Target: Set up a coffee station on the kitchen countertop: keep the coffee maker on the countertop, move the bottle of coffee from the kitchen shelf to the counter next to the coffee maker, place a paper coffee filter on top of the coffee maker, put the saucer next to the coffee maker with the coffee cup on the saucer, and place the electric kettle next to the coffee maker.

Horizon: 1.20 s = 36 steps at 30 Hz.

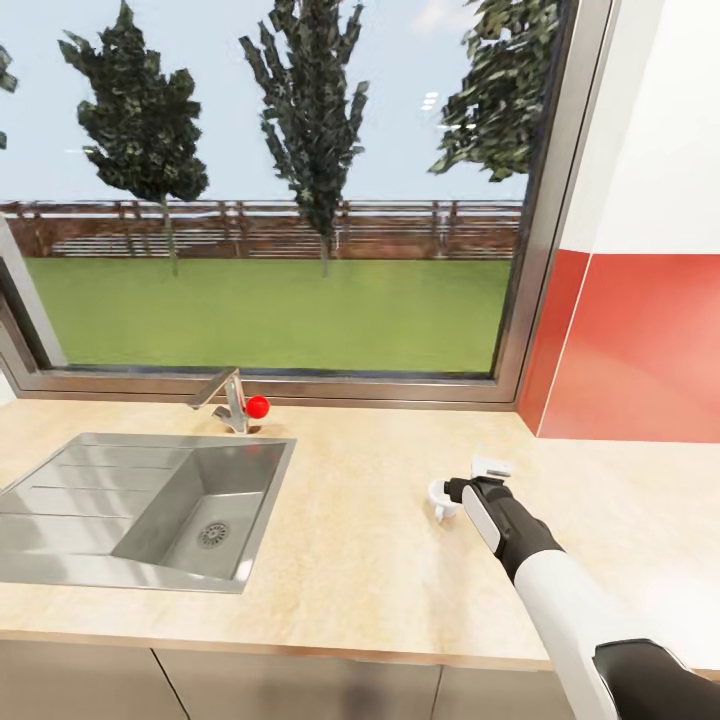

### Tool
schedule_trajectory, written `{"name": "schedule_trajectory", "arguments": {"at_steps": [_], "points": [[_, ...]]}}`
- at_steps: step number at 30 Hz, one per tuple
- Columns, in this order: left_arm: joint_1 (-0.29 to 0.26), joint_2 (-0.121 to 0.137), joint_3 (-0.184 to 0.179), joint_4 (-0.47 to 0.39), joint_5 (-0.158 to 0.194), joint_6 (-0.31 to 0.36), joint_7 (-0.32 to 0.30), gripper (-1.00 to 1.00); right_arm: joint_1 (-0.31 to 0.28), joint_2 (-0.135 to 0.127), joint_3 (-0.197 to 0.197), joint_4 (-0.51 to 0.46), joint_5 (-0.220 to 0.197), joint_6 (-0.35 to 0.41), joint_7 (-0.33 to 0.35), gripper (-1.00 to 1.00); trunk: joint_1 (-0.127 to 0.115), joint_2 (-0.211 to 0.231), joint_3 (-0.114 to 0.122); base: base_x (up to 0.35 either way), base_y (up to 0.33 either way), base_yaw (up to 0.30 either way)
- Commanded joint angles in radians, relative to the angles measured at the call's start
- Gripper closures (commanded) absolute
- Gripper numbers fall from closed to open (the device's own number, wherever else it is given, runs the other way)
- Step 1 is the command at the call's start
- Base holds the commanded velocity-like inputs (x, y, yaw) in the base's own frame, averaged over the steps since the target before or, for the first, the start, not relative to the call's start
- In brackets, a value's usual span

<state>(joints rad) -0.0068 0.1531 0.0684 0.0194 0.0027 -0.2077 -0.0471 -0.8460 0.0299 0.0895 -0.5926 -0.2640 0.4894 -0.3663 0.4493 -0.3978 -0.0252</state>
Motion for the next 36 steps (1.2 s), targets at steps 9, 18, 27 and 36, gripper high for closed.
{"name": "schedule_trajectory", "arguments": {"at_steps": [9,18,27,36], "points": [[-0.001,-0.001,0.007,0.002,0.0,-0.004,-0.005,-1.0,-0.001,-0.001,0.006,0.026,-0.011,-0.022,-0.01,-1.0,0.001,-0.002,-0.002,0.0,0.004,0.0],[-0.001,-0.001,0.007,0.002,0.0,-0.005,-0.005,-1.0,-0.001,-0.001,0.006,0.061,-0.011,-0.07,-0.008,-1.0,0.001,-0.002,-0.002,0.048,0.0,0.0],[-0.001,-0.001,0.007,0.002,0.0,-0.005,-0.004,-1.0,-0.001,0.0,0.006,0.072,-0.011,-0.072,-0.008,-1.0,0.001,-0.002,-0.002,0.004,0.0,0.0],[-0.001,-0.001,0.007,0.002,0.0,-0.005,-0.003,-1.0,-0.001,0.001,0.007,0.102,-0.011,-0.074,-0.008,-1.0,0.001,-0.002,-0.002,0.0,0.0,0.0]]}}
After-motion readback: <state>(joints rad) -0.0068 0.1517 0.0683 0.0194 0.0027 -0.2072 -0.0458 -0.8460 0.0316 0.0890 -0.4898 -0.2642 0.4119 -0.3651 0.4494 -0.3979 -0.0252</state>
